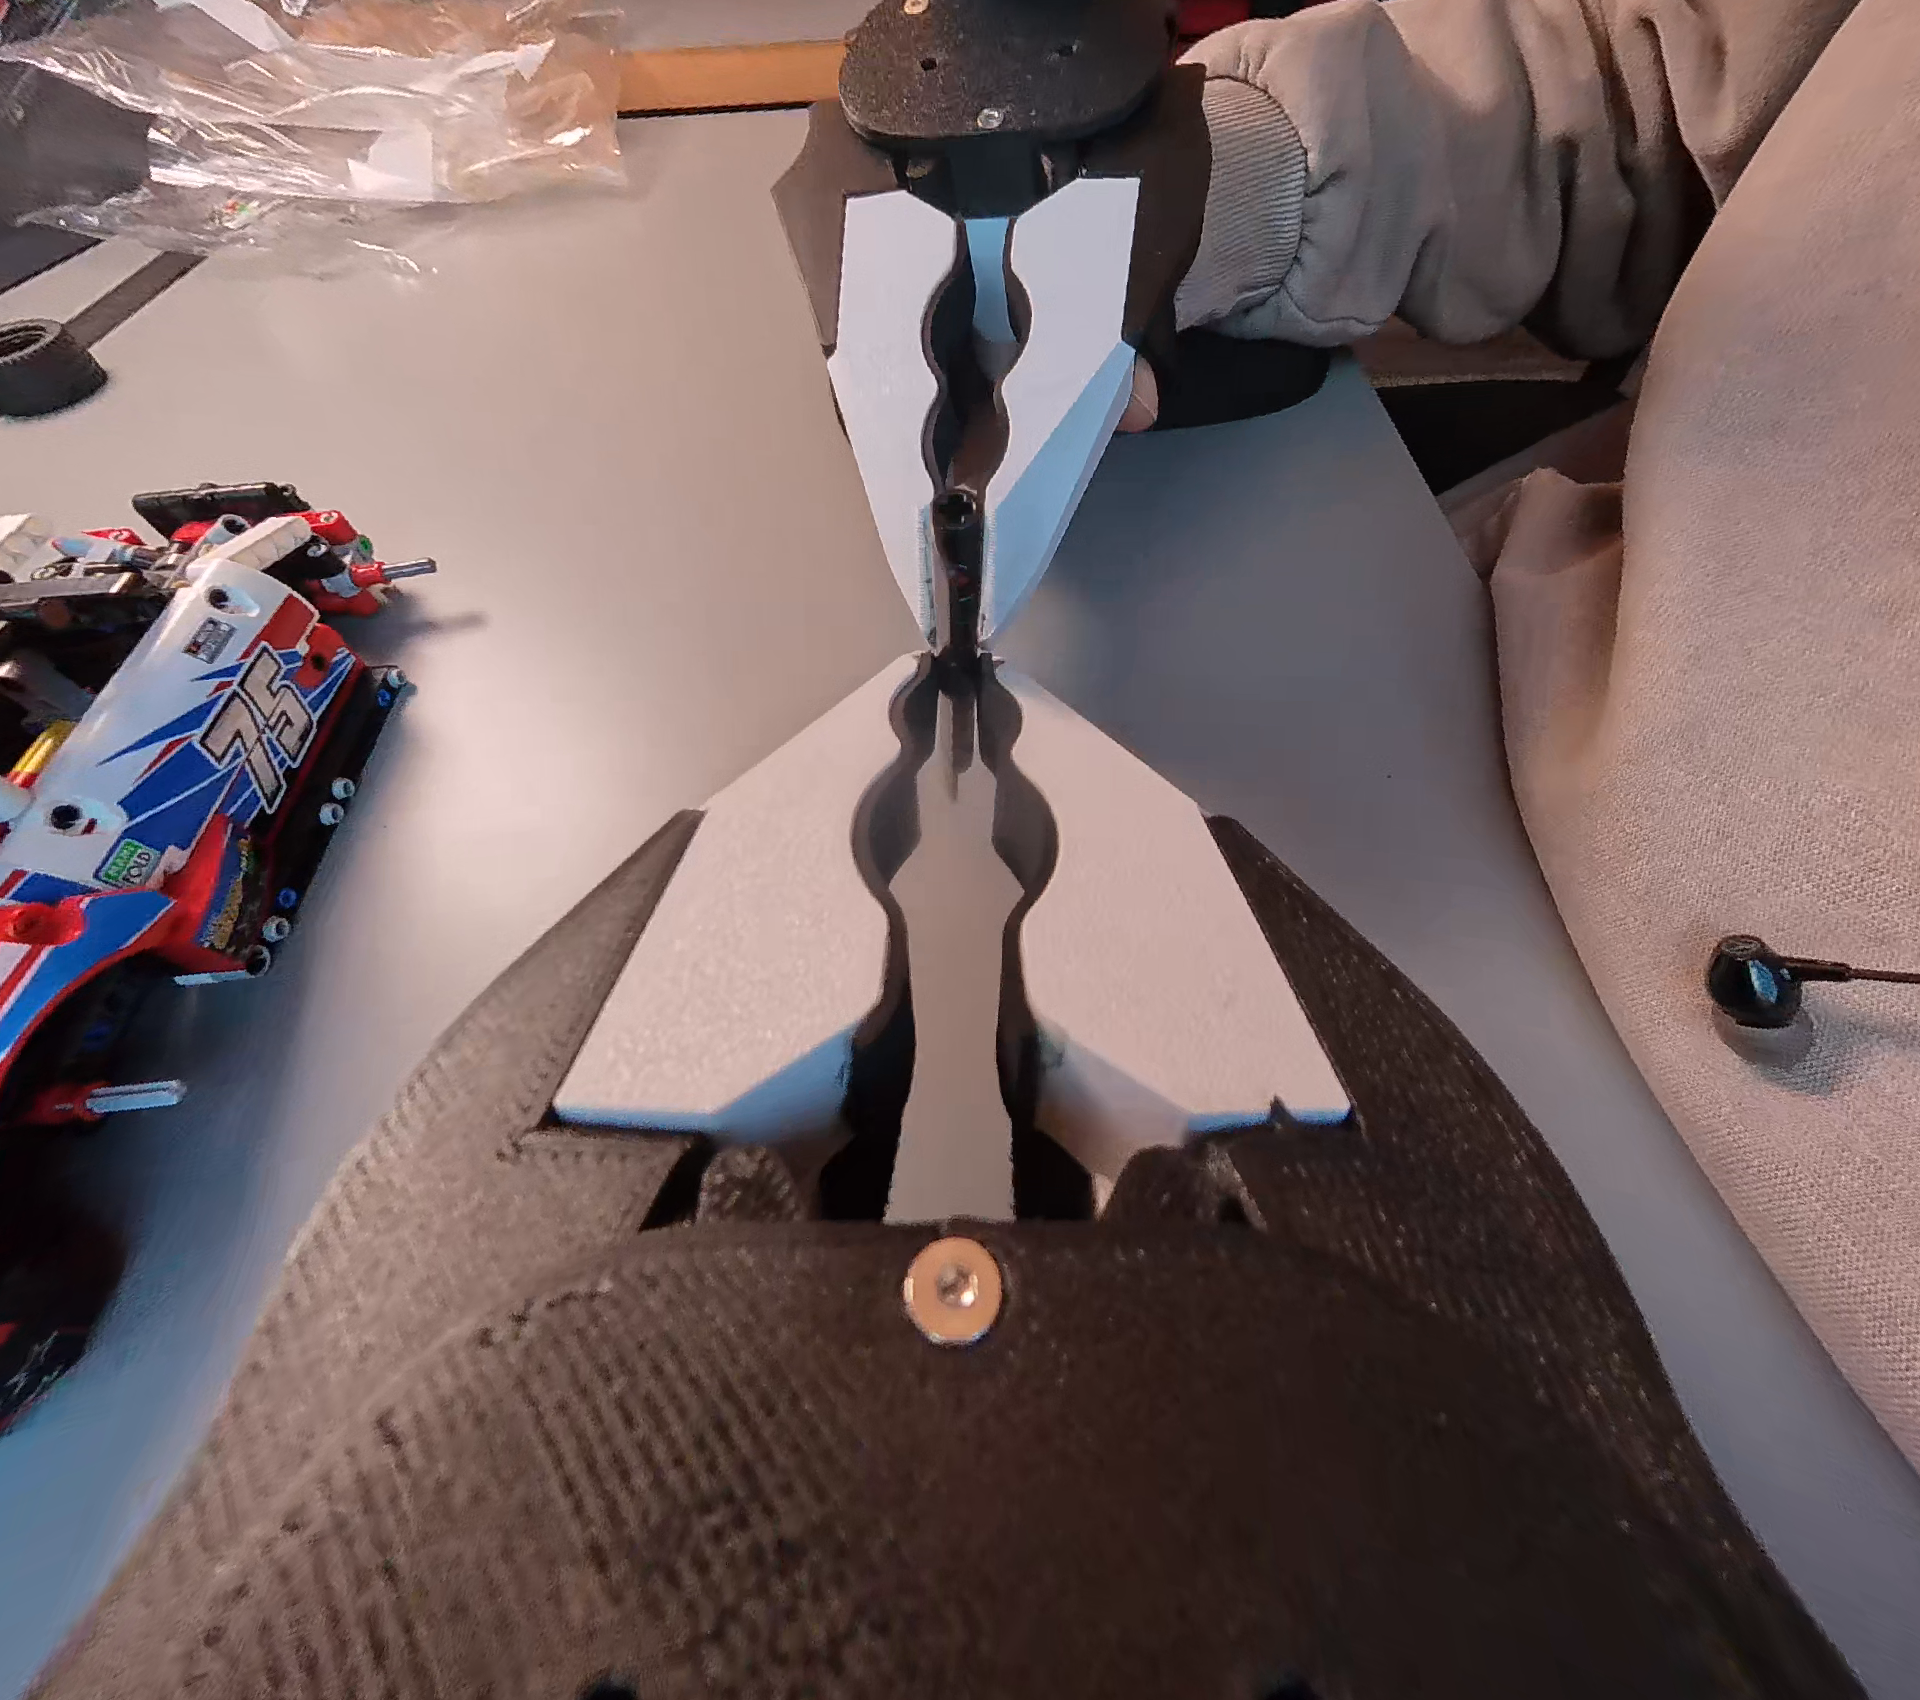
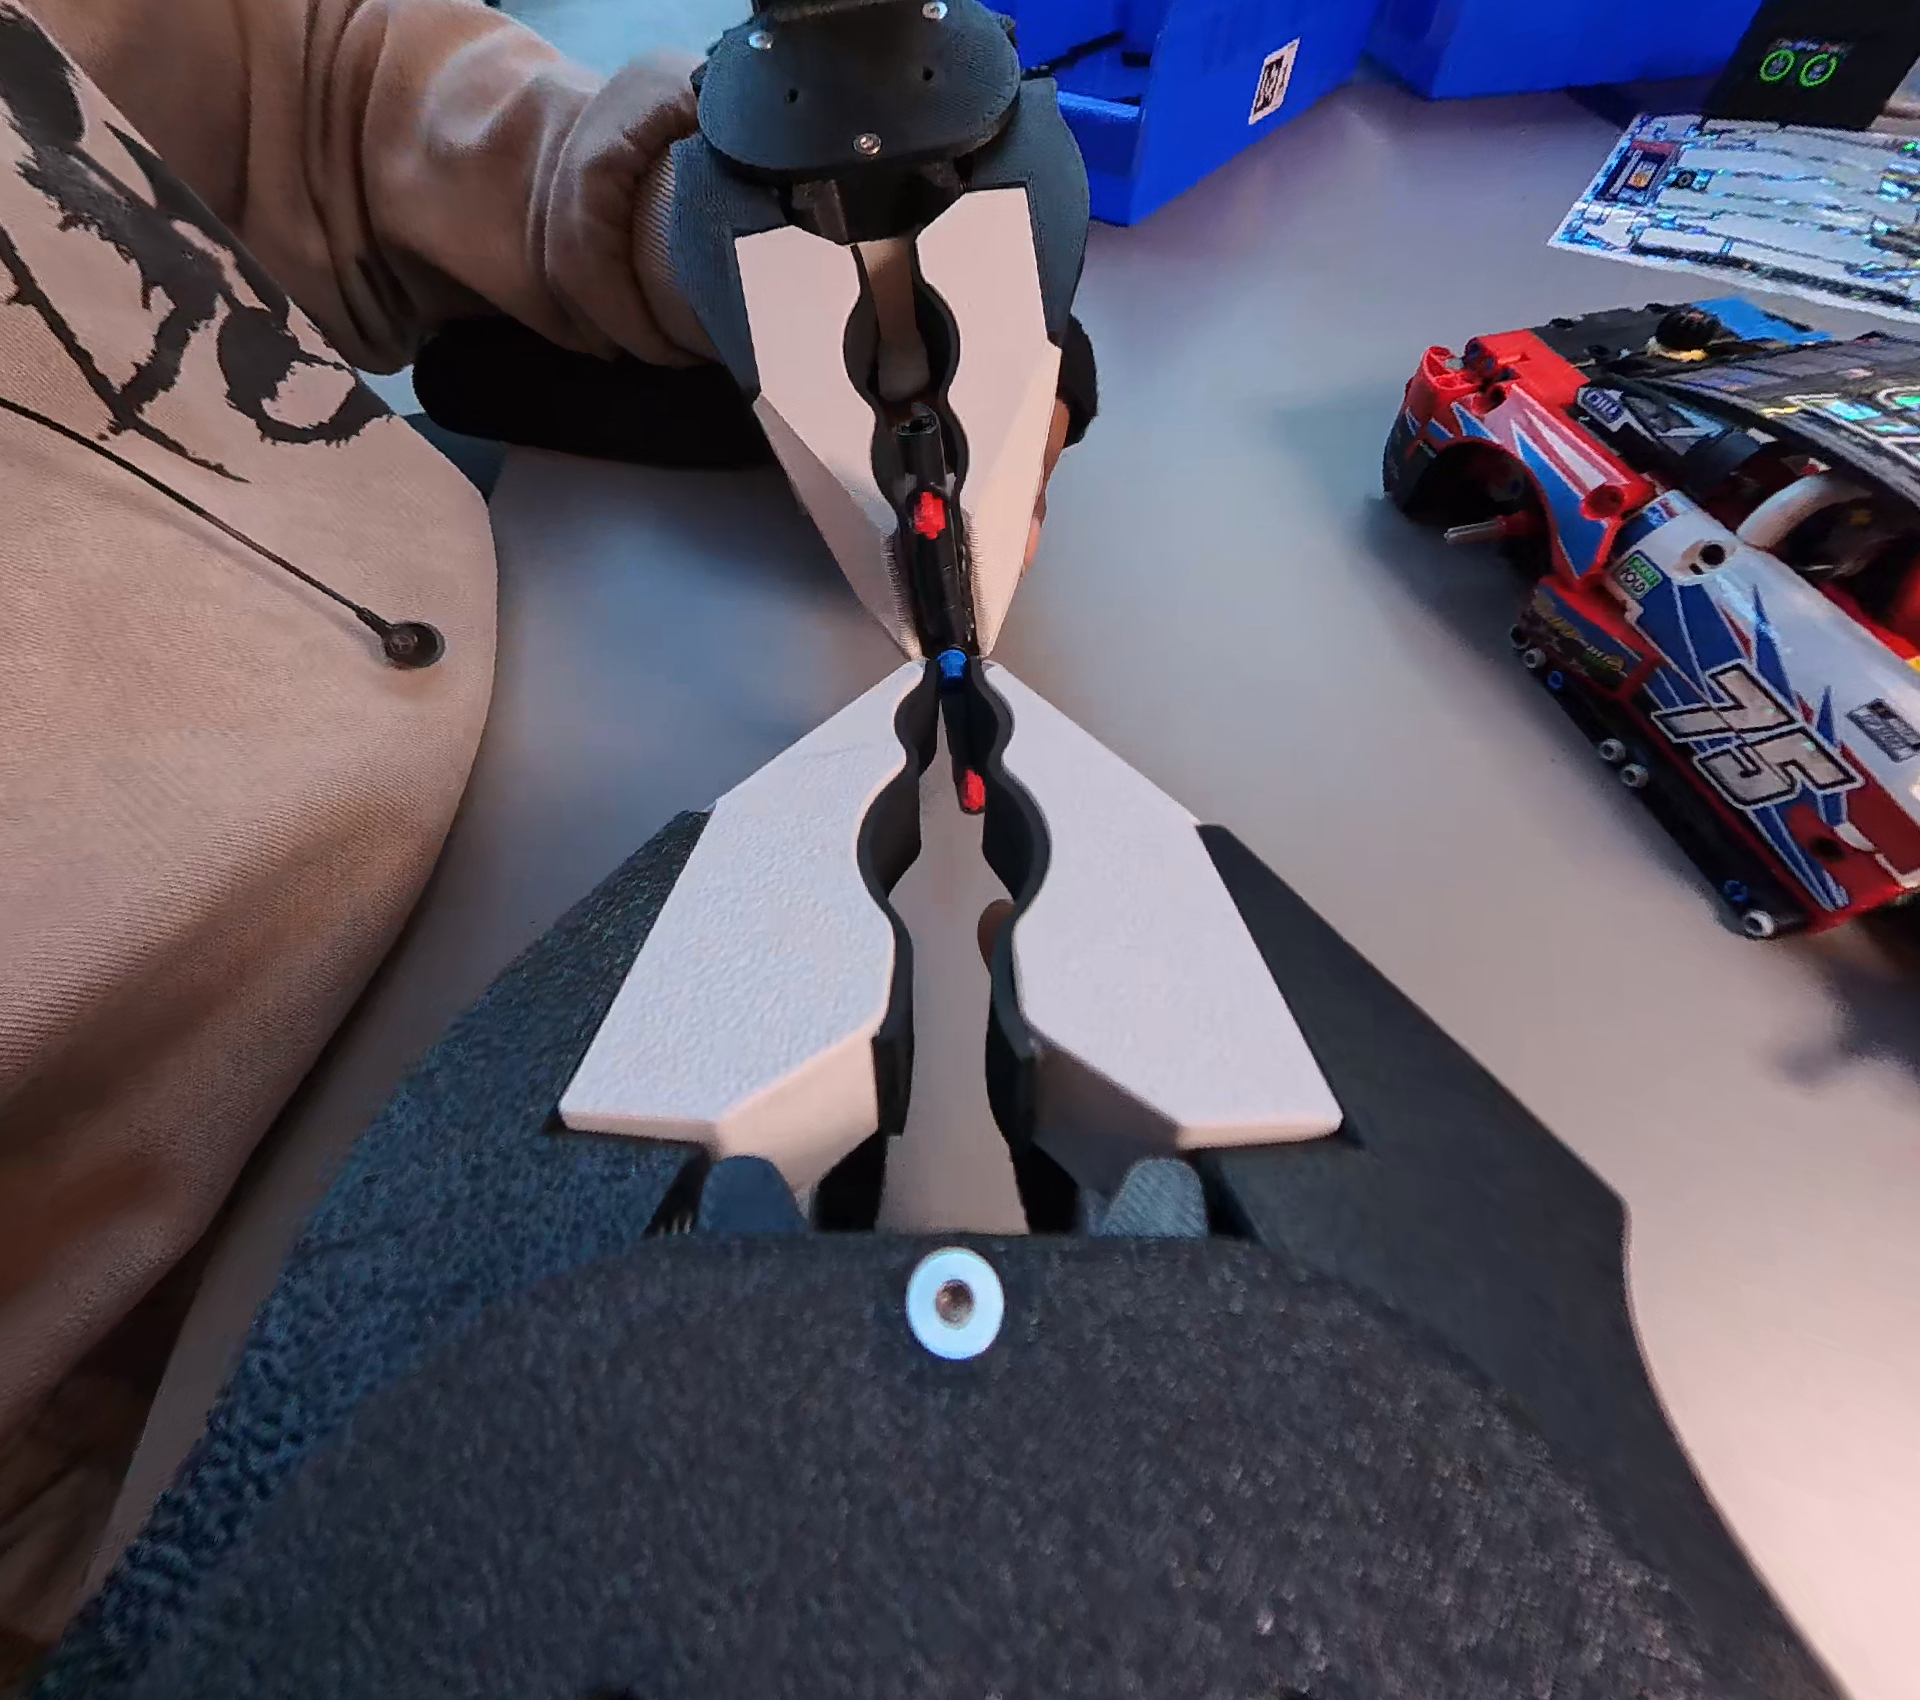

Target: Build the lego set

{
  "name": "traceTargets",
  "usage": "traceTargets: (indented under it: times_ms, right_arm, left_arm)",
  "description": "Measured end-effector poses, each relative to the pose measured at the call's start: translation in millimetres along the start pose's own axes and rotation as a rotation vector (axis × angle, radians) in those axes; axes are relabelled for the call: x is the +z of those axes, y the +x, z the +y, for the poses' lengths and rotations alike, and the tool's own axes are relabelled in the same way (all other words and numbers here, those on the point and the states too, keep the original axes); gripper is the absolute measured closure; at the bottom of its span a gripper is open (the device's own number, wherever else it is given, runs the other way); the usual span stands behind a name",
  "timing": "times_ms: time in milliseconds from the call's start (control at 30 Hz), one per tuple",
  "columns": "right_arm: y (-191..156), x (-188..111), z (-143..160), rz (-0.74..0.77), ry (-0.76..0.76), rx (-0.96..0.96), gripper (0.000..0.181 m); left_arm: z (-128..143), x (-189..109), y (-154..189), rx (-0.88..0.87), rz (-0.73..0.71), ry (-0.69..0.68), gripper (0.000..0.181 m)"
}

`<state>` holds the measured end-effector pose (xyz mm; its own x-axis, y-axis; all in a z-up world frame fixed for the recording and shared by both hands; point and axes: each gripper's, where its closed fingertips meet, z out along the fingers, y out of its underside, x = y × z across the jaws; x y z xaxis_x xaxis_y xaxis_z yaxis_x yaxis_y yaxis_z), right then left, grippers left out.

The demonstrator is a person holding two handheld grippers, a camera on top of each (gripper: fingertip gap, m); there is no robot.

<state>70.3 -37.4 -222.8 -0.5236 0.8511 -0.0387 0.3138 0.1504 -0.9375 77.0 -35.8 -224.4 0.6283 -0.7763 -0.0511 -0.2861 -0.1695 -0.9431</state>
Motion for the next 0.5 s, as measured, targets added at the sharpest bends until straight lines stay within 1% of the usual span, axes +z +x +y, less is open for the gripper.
traceTargets:
  times_ms: [167,233,367,433,500]
  right_arm:
    - [3.2,0.5,-12.7,0.007,0.024,-0.068,0.179]
    - [8.4,2.4,-14.1,0.022,0.008,-0.097,0.179]
    - [32.3,8.1,-9.2,0.122,-0.078,-0.112,0.181]
    - [41.4,6.9,-10.5,0.157,-0.098,-0.127,0.172]
    - [44.9,5.6,-19.4,0.159,-0.075,-0.099,0.161]
  left_arm:
    - [-9.4,-8.5,-5.2,-0.024,-0.027,0.061,0.176]
    - [-10.3,-11.2,-11.0,-0.008,-0.068,0.057,0.176]
    - [-4.2,-18.9,-34.8,0.048,-0.237,-0.009,0.176]
    - [3.2,-27.8,-53.0,0.104,-0.363,-0.087,0.176]
    - [16.0,-35.0,-68.8,0.184,-0.479,-0.207,0.176]
